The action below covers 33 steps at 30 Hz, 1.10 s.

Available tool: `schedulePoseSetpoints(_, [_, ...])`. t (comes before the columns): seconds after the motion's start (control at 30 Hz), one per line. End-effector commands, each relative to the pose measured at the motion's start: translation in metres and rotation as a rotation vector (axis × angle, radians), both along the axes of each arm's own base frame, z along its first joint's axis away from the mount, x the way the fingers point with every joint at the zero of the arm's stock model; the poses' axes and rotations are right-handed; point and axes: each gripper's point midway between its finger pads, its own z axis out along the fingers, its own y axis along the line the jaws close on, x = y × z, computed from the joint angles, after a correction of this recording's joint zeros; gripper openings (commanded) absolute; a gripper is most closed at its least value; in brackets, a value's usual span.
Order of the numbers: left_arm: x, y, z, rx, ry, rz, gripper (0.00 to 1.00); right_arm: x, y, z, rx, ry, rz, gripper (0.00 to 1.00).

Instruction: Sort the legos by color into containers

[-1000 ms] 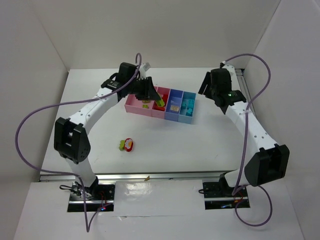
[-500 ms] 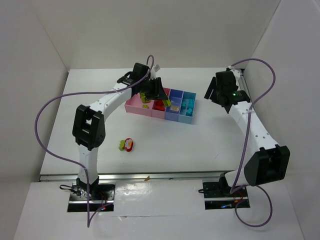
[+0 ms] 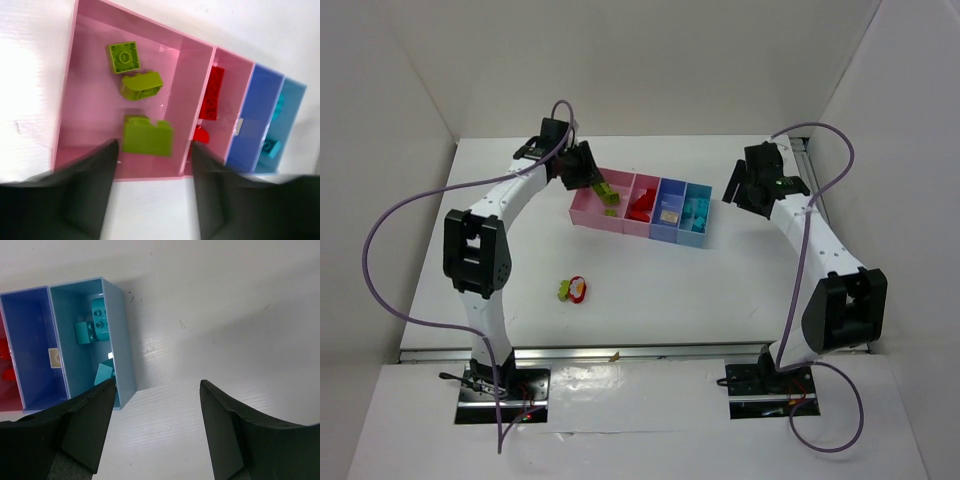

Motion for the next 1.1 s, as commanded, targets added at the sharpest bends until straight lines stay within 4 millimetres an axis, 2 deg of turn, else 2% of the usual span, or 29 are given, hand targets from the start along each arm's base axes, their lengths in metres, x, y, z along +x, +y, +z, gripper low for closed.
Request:
schedulePoseSetpoints(0.0, [0.01, -0.008, 0.011, -0.016, -0.033, 0.019, 0.76, 0.013, 0.005, 0.022, 0.028, -0.081, 0.024, 0.75])
schedulePoseSetpoints(0.1, [0.01, -0.01, 0.017, 0.009, -0.054, -0.006, 0.8, 0.012, 0.006, 0.014, 0.026, -0.059, 0.038, 0.77])
schedulePoseSetpoints(0.17, [0.004, -0.012, 0.032, 0.013, -0.069, -0.009, 0.8, 0.01, 0.008, 0.01, 0.029, -0.047, 0.055, 0.77])
schedulePoseSetpoints(0.2, [0.0, -0.011, 0.036, 0.011, -0.074, -0.009, 0.8, 0.007, 0.012, 0.005, 0.037, -0.032, 0.087, 0.77])
schedulePoseSetpoints(0.23, [-0.006, -0.01, 0.053, 0.004, -0.103, -0.009, 0.78, 0.011, 0.023, 0.013, 0.047, -0.068, 0.128, 0.77])
schedulePoseSetpoints(0.27, [-0.013, -0.007, 0.059, 0.008, -0.111, -0.015, 0.74, 0.01, 0.031, 0.012, 0.054, -0.07, 0.161, 0.77])
schedulePoseSetpoints(0.3, [-0.024, -0.003, 0.052, 0.02, -0.091, -0.009, 0.74, 0.009, 0.045, 0.013, 0.074, -0.073, 0.23, 0.78])
schedulePoseSetpoints(0.33, [-0.036, 0.003, 0.073, 0.019, -0.132, 0.002, 0.72, 0.006, 0.068, 0.002, 0.08, -0.041, 0.299, 0.8])
schedulePoseSetpoints(0.37, [-0.046, 0.008, 0.075, 0.024, -0.124, 0.018, 0.72, 0.004, 0.083, -0.001, 0.081, -0.024, 0.349, 0.81])
schedulePoseSetpoints(0.4, [-0.06, 0.014, 0.061, 0.038, -0.09, 0.035, 0.72, 0.001, 0.102, -0.005, 0.072, -0.011, 0.412, 0.83])
schedulePoseSetpoints(0.43, [-0.072, 0.031, 0.055, 0.088, -0.058, 0.083, 0.72, -0.004, 0.123, -0.009, 0.076, 0.001, 0.474, 0.86])
schedulePoseSetpoints(0.47, [-0.082, 0.04, 0.055, 0.116, -0.049, 0.106, 0.72, -0.018, 0.161, -0.02, 0.073, 0.028, 0.581, 0.87])
schedulePoseSetpoints(0.5, [-0.095, 0.05, 0.068, 0.134, -0.072, 0.131, 0.74, -0.023, 0.182, -0.022, 0.078, 0.026, 0.642, 0.89])
schedulePoseSetpoints(0.53, [-0.108, 0.066, 0.058, 0.193, -0.044, 0.186, 0.75, -0.033, 0.204, -0.025, 0.084, 0.03, 0.726, 0.9])
schedulePoseSetpoints(0.57, [-0.118, 0.074, 0.057, 0.214, -0.027, 0.219, 0.75, -0.041, 0.222, -0.035, 0.082, 0.046, 0.786, 0.93])
schedulePoseSetpoints(0.6, [-0.131, 0.087, 0.055, 0.239, -0.002, 0.244, 0.75, -0.057, 0.255, -0.033, 0.083, 0.026, 0.885, 0.93])
schedulePoseSetpoints(0.63, [-0.145, 0.099, 0.058, 0.244, -0.009, 0.278, 0.75, -0.066, 0.269, -0.038, 0.059, 0.026, 0.948, 0.94])
schedulePoseSetpoints(0.67, [-0.153, 0.105, 0.058, 0.236, 0.0, 0.302, 0.75, -0.073, 0.286, -0.033, 0.06, 0.011, 1.007, 0.94])
schedulePoseSetpoints(0.7, [-0.159, 0.117, 0.058, 0.23, 0.009, 0.343, 0.75, -0.093, 0.312, -0.044, 0.043, 0.034, 1.089, 0.96])
schedulePoseSetpoints(0.73, [-0.169, 0.125, 0.048, 0.221, 0.044, 0.367, 0.75, -0.096, 0.319, -0.049, 0.007, 0.038, 1.092, 0.96])
schedulePoseSetpoints(0.77, [-0.176, 0.133, 0.054, 0.171, 0.036, 0.384, 0.74, -0.103, 0.337, -0.059, -0.03, 0.055, 1.128, 0.97])
schedulePoseSetpoints(0.83, [-0.184, 0.14, 0.051, 0.141, 0.047, 0.4, 0.74, -0.113, 0.351, -0.07, -0.058, 0.081, 1.181, 0.99])
schedulePoseSetpoints(0.87, [-0.187, 0.147, 0.054, 0.129, 0.039, 0.42, 0.73, -0.117, 0.361, -0.068, -0.063, 0.07, 1.225, 0.99])
schedulePoseSetpoints(0.93, [-0.191, 0.148, 0.054, 0.127, 0.033, 0.415, 0.72, -0.131, 0.375, -0.081, -0.086, 0.081, 1.284, 0.99])
schedulePoseSetpoints(1.0, [-0.194, 0.152, 0.057, 0.126, 0.029, 0.427, 0.72, -0.142, 0.394, -0.079, -0.08, 0.061, 1.352, 0.99])
schedulePoseSetpoints(1.07, [-0.195, 0.155, 0.061, 0.123, 0.018, 0.437, 0.71, -0.149, 0.403, -0.082, -0.084, 0.064, 1.413, 0.99])
